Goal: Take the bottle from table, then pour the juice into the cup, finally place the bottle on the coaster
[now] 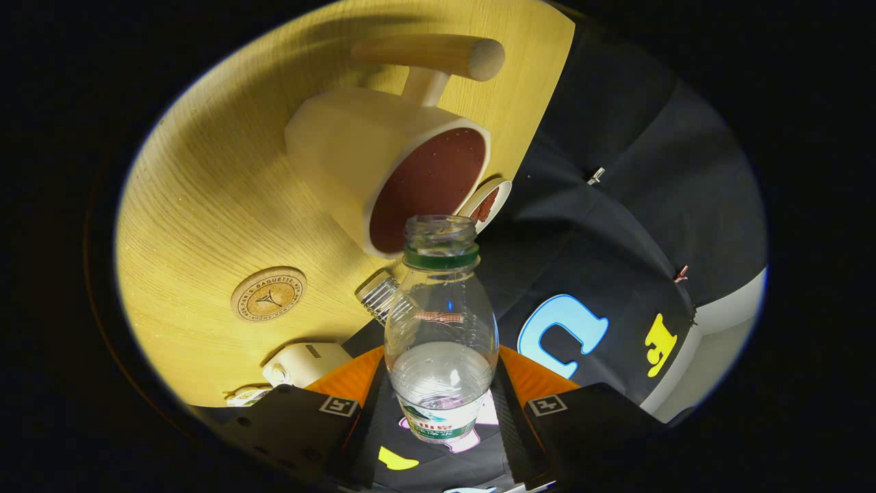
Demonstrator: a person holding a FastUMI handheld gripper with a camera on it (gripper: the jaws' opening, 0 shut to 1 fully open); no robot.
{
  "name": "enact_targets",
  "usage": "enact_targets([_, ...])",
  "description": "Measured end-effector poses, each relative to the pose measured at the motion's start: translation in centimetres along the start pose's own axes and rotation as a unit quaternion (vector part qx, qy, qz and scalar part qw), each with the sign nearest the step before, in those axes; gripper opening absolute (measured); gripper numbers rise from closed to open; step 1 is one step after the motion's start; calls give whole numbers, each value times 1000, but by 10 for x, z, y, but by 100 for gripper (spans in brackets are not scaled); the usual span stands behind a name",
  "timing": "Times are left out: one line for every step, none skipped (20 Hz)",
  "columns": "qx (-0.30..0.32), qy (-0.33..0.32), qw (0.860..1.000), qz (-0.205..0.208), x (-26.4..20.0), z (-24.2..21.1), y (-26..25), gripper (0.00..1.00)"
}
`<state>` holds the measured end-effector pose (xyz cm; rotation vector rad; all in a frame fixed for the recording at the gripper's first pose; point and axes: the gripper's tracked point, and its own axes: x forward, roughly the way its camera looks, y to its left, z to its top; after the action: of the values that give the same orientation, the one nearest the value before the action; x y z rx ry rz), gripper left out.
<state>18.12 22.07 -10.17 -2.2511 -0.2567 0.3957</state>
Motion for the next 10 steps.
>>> enact_targets([4,1,1000,1,-1,-1,0,74])
enact_targets([11,3,1000,3,-2,-3,1,74])
enact_targets([24,8,1000,6,-3,-6,1,74])
enact_targets([42,14,999,11,-5,-9,4,74])
enact_targets([63,20,998,14,-8,-13,4,74])
enact_targets([85,26,996,14,-11,-16,2,74])
enact_targets([112,32,993,14,-16,-22,-1,74])
enact_targets([145,38,989,14,-20,-29,-6,74])
enact_targets([185,46,981,16,-25,-36,-9,74])
enact_targets([229,55,972,20,-28,-46,-10,74])
